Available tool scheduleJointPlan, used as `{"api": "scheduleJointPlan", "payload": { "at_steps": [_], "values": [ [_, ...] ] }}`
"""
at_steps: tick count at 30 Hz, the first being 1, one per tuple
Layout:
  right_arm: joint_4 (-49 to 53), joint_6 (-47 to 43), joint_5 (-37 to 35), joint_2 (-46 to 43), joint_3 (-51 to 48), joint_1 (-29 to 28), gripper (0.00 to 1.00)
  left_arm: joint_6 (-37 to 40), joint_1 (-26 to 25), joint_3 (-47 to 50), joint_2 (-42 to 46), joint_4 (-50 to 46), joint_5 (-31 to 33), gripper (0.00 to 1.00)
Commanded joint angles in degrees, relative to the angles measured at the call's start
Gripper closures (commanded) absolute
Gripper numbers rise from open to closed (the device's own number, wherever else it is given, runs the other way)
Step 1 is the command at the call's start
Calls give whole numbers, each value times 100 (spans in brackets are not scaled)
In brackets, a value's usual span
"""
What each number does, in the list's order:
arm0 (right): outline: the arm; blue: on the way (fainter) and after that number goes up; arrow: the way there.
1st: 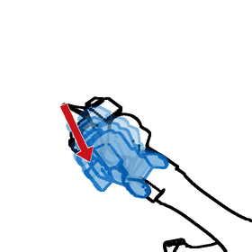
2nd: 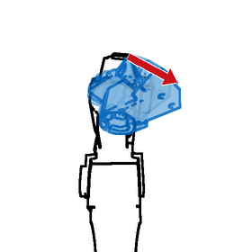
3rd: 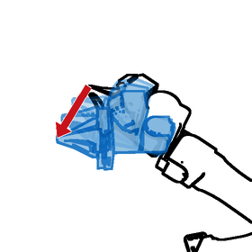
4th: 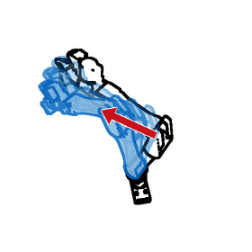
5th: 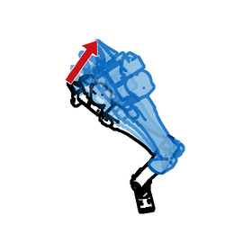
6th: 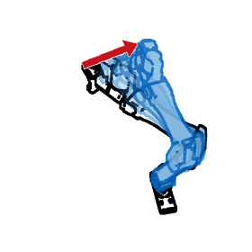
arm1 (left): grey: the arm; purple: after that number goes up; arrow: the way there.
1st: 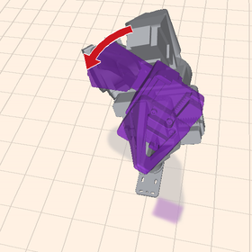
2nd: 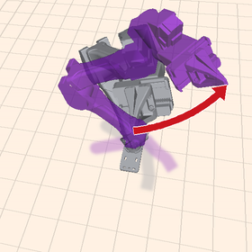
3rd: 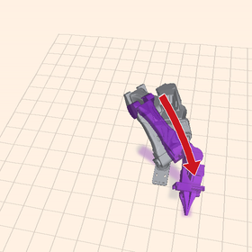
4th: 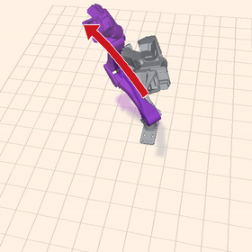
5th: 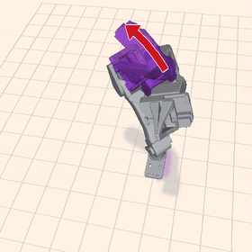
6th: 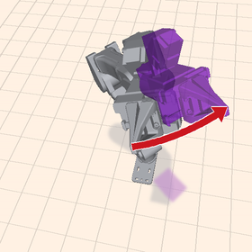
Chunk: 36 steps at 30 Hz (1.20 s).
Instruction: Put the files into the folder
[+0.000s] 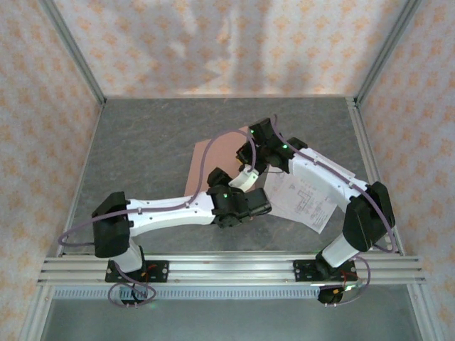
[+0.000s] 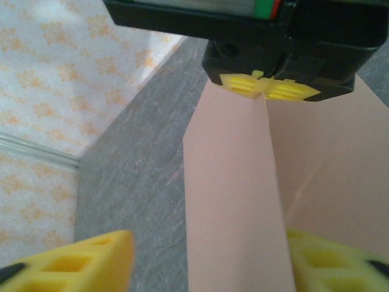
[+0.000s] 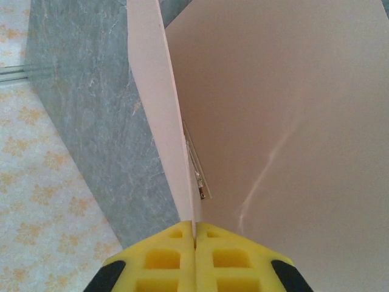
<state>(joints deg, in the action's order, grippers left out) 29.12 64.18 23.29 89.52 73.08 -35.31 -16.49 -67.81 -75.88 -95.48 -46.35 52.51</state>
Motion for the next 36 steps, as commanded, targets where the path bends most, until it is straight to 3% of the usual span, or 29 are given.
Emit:
{"api": "scheduleJointPlan", "payload": {
  "at_steps": [1,2,7,10,15,20,24,31,36],
  "values": [
    [-25,-32,166,-47,42,-31,100,5,22,-192,-93,-32,161,63],
    [-30,-20,176,-31,52,-30,100,-28,22,-179,-107,-32,167,70],
    [-38,-12,181,-47,62,-29,100,-148,22,-62,-147,-32,163,84],
    [-47,-13,172,-51,52,-24,100,-219,18,-24,-147,-50,154,100],
    [-119,-54,219,-16,66,-26,98,-372,18,143,64,70,155,100],
    [-211,-300,146,-229,113,5,53,-583,22,364,362,150,128,100],
    [-262,-463,-1,-715,47,185,32,-762,22,624,730,268,55,100],
    [-407,-503,-482,-1724,-702,465,26,-1057,96,1209,1501,619,-233,100],
    [-726,-427,-615,-1740,-1504,444,32,-1336,249,1830,2361,886,-542,100]
  ]
}}
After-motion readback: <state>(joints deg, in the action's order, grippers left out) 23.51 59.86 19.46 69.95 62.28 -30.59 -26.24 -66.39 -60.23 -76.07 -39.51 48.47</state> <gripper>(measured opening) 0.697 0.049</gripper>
